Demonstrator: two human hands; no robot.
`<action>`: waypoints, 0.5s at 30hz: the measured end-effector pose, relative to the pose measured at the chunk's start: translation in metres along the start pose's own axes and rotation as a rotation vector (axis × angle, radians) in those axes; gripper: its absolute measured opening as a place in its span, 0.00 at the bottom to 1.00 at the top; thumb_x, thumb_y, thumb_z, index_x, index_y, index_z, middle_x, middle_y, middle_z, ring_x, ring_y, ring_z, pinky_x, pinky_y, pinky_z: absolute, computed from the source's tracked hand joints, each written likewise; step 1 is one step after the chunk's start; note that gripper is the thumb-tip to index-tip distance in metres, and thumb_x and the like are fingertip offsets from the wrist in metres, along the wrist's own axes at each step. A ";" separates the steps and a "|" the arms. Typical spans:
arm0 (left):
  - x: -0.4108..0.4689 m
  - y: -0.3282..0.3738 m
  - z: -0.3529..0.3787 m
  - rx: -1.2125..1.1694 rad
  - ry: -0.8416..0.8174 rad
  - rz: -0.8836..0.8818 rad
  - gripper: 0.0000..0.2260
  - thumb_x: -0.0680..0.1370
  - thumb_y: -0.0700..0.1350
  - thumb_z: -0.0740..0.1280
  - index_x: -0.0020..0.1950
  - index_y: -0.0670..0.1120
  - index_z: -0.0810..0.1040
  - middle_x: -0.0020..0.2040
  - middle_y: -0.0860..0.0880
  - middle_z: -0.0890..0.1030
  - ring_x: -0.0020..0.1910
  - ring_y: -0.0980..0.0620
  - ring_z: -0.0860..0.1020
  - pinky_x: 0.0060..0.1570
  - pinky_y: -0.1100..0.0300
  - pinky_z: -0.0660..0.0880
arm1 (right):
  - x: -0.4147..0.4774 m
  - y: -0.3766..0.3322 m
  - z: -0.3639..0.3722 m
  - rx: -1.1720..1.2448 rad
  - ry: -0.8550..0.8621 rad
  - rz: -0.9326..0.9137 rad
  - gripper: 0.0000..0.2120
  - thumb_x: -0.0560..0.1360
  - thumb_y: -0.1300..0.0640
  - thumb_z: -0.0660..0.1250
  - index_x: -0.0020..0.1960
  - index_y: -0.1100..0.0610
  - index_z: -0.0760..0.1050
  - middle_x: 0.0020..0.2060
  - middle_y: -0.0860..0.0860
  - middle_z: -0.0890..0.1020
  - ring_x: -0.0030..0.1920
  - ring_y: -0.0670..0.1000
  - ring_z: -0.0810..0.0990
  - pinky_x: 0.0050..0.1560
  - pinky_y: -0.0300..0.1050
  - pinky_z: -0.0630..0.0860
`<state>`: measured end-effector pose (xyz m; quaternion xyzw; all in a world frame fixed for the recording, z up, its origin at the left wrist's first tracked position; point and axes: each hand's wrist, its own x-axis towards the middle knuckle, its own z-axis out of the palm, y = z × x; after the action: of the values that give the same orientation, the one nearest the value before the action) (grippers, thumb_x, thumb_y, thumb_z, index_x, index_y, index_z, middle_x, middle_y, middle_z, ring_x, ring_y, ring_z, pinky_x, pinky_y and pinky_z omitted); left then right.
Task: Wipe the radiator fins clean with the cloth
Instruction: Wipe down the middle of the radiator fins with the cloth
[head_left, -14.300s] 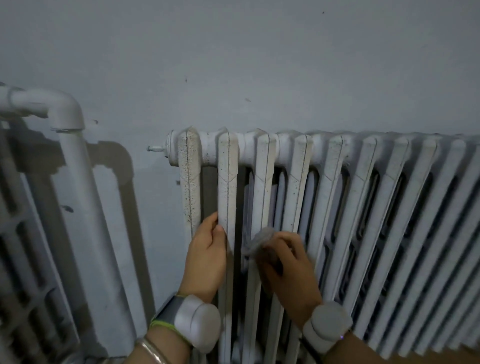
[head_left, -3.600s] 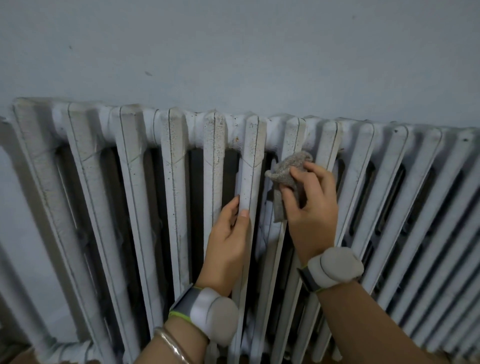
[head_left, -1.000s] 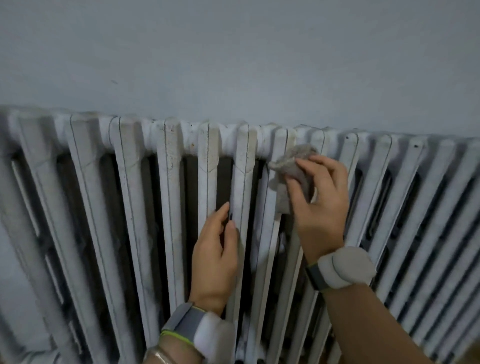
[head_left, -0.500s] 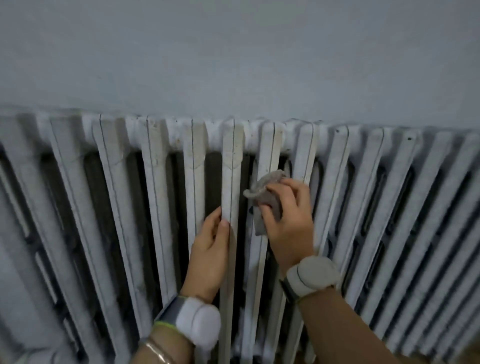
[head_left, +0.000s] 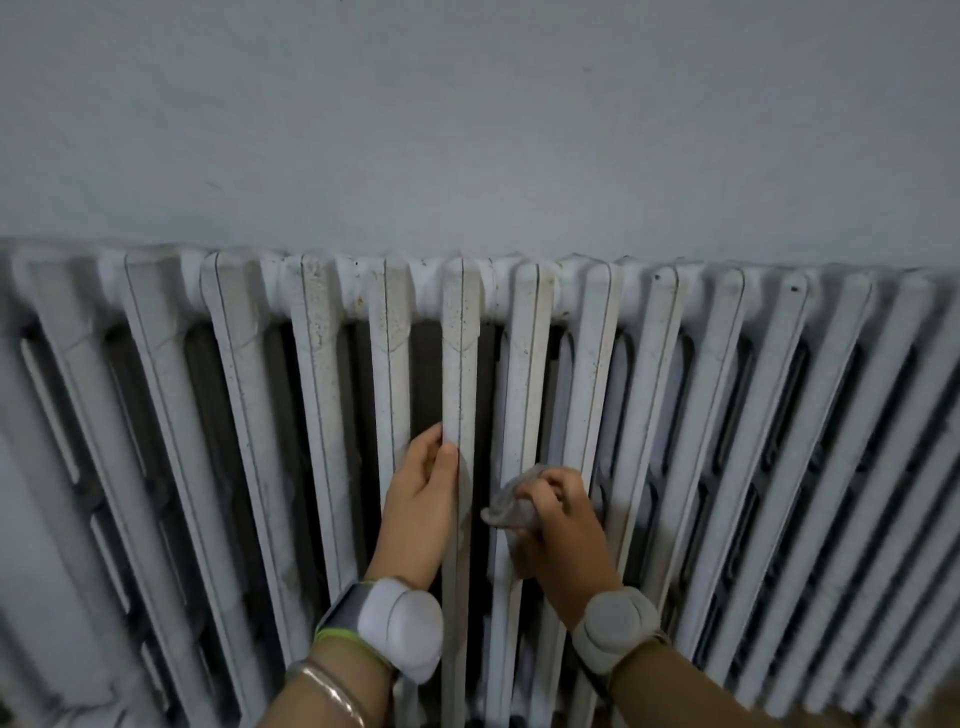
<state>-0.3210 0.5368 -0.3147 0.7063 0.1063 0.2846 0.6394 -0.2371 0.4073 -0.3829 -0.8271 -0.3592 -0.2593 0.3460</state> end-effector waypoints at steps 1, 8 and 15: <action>-0.001 0.001 0.000 -0.007 -0.002 -0.005 0.18 0.82 0.49 0.57 0.72 0.52 0.66 0.62 0.60 0.70 0.61 0.63 0.66 0.61 0.67 0.60 | 0.000 -0.001 -0.005 0.015 0.007 -0.019 0.13 0.70 0.69 0.66 0.48 0.53 0.73 0.52 0.36 0.65 0.54 0.32 0.70 0.44 0.24 0.69; -0.002 0.003 0.001 -0.026 0.009 -0.004 0.17 0.81 0.50 0.57 0.70 0.53 0.67 0.60 0.60 0.71 0.57 0.64 0.69 0.59 0.67 0.61 | 0.036 -0.027 -0.045 0.008 0.425 -0.094 0.11 0.73 0.65 0.67 0.55 0.60 0.78 0.55 0.54 0.76 0.55 0.52 0.77 0.57 0.46 0.76; -0.001 0.000 0.004 -0.047 0.032 -0.009 0.18 0.81 0.50 0.57 0.71 0.51 0.67 0.62 0.58 0.73 0.59 0.62 0.69 0.58 0.69 0.62 | 0.078 -0.052 -0.058 0.203 0.586 -0.120 0.14 0.76 0.64 0.67 0.61 0.61 0.76 0.62 0.57 0.70 0.62 0.46 0.70 0.65 0.36 0.67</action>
<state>-0.3194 0.5330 -0.3153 0.6860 0.1129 0.2952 0.6553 -0.2407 0.4217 -0.2739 -0.6559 -0.3163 -0.4693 0.4995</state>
